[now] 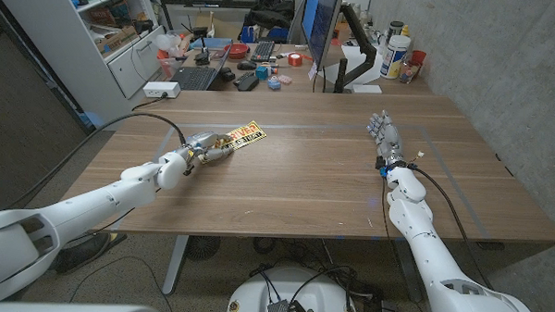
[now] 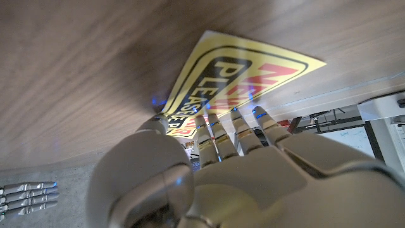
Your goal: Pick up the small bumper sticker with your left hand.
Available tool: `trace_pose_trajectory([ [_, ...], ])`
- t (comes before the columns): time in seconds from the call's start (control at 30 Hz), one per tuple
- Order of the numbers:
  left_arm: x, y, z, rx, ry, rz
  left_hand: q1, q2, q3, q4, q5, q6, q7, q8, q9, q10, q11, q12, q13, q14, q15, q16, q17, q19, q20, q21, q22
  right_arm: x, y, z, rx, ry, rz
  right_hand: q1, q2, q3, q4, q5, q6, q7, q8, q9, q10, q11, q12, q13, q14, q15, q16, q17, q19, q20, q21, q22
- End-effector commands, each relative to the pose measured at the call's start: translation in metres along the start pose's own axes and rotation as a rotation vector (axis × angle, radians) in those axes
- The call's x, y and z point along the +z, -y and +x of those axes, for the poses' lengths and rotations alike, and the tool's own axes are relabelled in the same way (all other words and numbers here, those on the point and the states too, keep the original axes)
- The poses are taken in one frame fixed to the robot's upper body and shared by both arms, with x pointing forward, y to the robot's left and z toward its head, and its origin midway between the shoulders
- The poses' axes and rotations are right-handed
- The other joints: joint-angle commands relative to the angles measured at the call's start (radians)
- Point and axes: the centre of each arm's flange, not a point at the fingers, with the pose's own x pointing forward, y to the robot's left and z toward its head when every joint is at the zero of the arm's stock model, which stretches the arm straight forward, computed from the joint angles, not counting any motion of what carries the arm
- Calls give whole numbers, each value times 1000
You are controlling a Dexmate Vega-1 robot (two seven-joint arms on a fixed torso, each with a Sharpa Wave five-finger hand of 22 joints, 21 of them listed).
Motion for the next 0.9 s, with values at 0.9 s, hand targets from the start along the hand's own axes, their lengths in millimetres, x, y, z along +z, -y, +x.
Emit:
trace_pose_trajectory([
  [0.9,3,3,-11,10,-63,10,341,136,75,-112,-237,567,8,126,15,715,-55,59,44,748,-186,88,29,728,-173,300,2,1,-11,2,33,2,0,0,-9,-2,-9,6,1,-4,0,1,6,1,-4,2,8,-4,-3,0,5,5,-13,5],
])
